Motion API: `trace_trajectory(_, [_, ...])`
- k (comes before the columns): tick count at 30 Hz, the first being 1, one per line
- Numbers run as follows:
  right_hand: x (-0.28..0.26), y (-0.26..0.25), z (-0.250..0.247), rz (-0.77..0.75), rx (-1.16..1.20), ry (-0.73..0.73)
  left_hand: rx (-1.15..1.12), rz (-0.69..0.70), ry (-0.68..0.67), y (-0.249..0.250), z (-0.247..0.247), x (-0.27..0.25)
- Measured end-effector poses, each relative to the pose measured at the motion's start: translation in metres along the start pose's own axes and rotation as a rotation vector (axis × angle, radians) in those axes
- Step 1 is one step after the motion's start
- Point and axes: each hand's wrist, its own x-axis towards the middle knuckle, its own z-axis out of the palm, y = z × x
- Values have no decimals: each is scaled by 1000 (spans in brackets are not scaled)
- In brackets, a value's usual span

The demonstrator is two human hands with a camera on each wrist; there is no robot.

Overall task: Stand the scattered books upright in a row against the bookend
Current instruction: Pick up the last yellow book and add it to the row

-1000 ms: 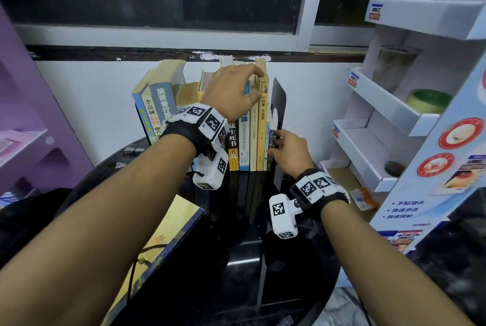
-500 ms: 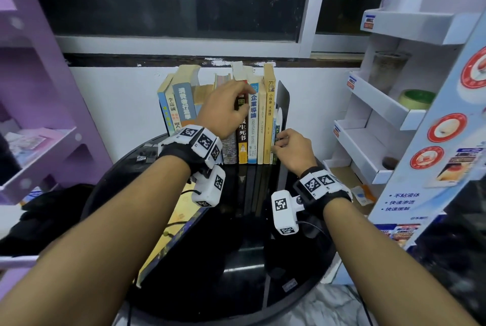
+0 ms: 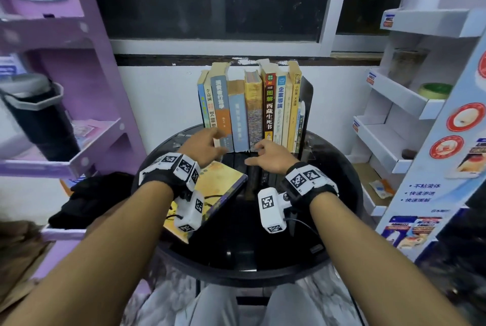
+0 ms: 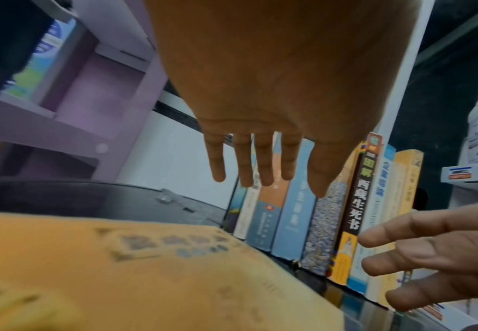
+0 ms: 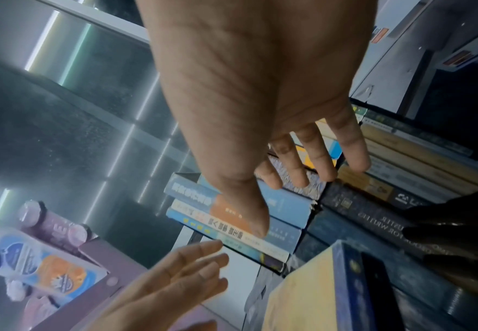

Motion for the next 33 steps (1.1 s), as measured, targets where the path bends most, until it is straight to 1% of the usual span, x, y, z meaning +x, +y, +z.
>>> trace_trajectory(3, [-4,-14,13,12,-42,-71,-24,-93,-75,-22,0,-15])
trace_trajectory(8, [-7,-31,30,32,-92,-106,-45,-280,-236,-58,2,-32])
trace_trajectory(12, [-7,-39,44,72,-91,-139,-99,-378,-282,-70,4,-41])
trace_trajectory(15, [-5,-42,54,91,-115,-149,-46,-436,-318,-74,7,-47])
trace_trajectory(17, [-5,-43,59,104,-146,-147,-14,-445,-327,-73,7,-49])
trace_trajectory(21, [-3,-41,64,141,-176,-130,90,-404,-342,-69,6,-53])
trace_trajectory(29, [1,-39,71,153,-330,-97,165,-374,-335,-68,5,-50])
trace_trajectory(33, [4,-37,72,184,-324,-78,218,-362,-351,-67,5,-48])
